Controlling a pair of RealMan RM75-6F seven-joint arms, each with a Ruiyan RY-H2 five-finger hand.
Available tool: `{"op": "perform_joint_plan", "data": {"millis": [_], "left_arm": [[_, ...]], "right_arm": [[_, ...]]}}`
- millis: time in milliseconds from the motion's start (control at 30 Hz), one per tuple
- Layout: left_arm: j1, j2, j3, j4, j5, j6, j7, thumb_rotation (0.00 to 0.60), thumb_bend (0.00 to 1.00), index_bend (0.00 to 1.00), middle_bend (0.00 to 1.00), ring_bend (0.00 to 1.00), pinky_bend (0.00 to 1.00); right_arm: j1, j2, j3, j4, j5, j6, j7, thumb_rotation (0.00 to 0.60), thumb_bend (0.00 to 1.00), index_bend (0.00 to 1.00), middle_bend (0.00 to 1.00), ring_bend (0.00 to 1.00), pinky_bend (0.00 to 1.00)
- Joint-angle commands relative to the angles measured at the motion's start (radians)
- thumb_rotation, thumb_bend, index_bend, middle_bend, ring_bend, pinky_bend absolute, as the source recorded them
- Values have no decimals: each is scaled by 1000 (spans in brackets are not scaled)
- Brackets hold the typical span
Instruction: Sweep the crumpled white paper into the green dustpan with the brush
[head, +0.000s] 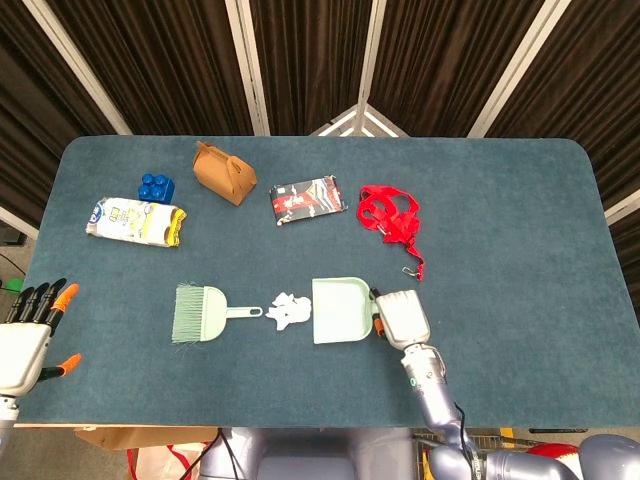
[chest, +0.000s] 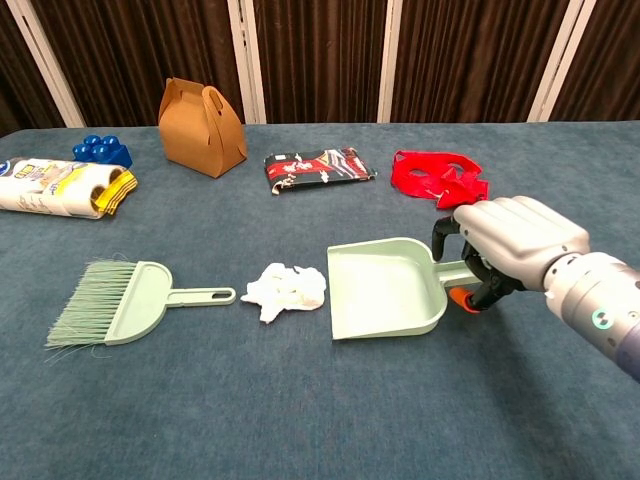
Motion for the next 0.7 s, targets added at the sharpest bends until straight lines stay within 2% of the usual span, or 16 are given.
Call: {"op": "perform_joint_plan", "data": {"millis": [33, 67, 133, 267, 700], "left_arm": [[0, 0, -1, -1, -1, 0, 0, 600, 0, 0, 0, 0, 0], [0, 0, -1, -1, -2, 0, 0, 600, 0, 0, 0, 0, 0], [-1, 0, -1, -1, -2, -1, 1, 600, 0, 0, 0, 0, 0], [0, -1, -1, -3, -2, 0, 2, 600, 0, 0, 0, 0, 0], [-2, 1, -3, -7, -9, -4, 0, 600, 0, 0, 0, 0, 0]], "right_arm": [[4, -10, -2, 8, 5, 5, -6, 600, 353, 405, 844, 803, 804], [5, -15, -3, 12, 6, 9, -10, 600, 353, 405, 844, 803, 804], [-12, 36, -10, 43, -5, 0, 52, 600, 353, 405, 844, 803, 804], [-12, 52, -15, 55, -31, 0, 97, 600, 353, 405, 844, 803, 804], [2, 54, -5, 36, 5, 8, 45, 600, 353, 394, 844, 803, 804]]}}
